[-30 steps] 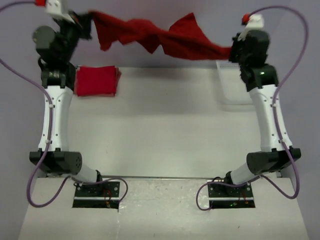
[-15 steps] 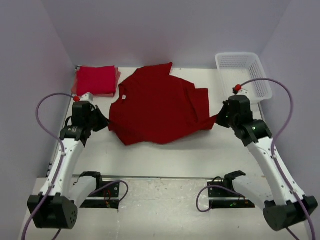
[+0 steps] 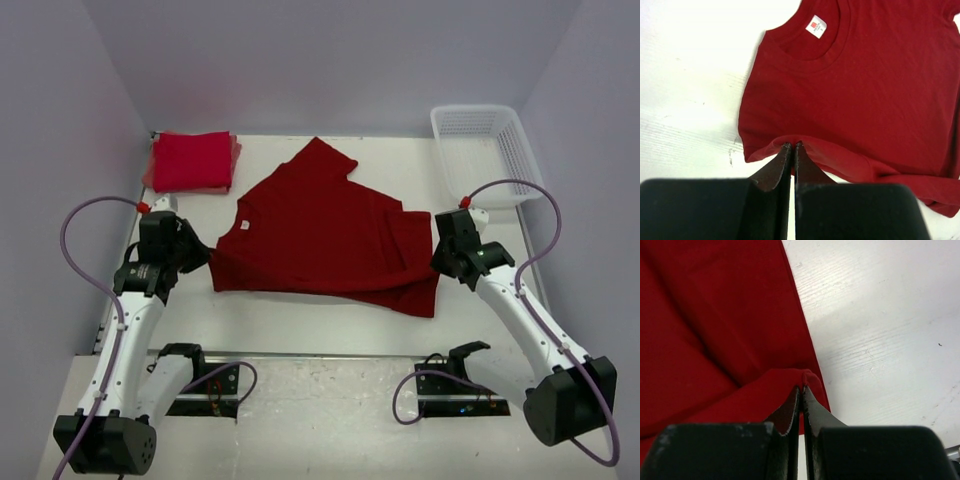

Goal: Fold and stack the t-shirts
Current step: Flatten out the tshirt

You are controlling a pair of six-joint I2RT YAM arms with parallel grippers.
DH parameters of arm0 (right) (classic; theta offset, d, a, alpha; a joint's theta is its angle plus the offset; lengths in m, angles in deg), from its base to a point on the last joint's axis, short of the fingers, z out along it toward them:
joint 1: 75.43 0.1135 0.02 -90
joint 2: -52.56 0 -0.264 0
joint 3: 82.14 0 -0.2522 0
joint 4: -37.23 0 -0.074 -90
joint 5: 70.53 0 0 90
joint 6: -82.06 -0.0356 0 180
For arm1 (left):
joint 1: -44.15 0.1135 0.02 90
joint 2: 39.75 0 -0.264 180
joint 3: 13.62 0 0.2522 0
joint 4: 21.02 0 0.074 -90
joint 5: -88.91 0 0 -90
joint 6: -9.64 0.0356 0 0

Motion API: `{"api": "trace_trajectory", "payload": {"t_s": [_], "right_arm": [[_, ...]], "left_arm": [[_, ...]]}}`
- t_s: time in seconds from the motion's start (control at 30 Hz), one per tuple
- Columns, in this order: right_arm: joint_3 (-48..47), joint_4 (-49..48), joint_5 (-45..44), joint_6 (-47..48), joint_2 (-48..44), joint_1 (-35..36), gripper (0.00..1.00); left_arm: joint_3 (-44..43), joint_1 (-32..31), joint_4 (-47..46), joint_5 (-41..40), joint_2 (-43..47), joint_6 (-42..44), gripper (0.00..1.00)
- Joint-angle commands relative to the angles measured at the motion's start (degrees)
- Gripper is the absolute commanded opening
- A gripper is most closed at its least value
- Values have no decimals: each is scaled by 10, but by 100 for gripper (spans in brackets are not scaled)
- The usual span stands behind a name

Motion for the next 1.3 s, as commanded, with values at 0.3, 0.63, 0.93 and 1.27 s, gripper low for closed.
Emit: {"api": "trace_trajectory", "payload": {"t_s": [0.3,0.63,0.93,1.27], "right_arm": [[-86,-132,37,93,-48,14,0],[-581,-175,42,332,171,76,0],[-841,-81,-61,480,157,346,0],[-890,-167,-47,526,245,223,0]], "left_arm": [[-82,2,-237,179,-22,50,0],[-416,-4,-326,57,-137,183,0],[-605,-3,-241,91,-80,196,0],[-769,-3,-207,27,-275,266,0]]}}
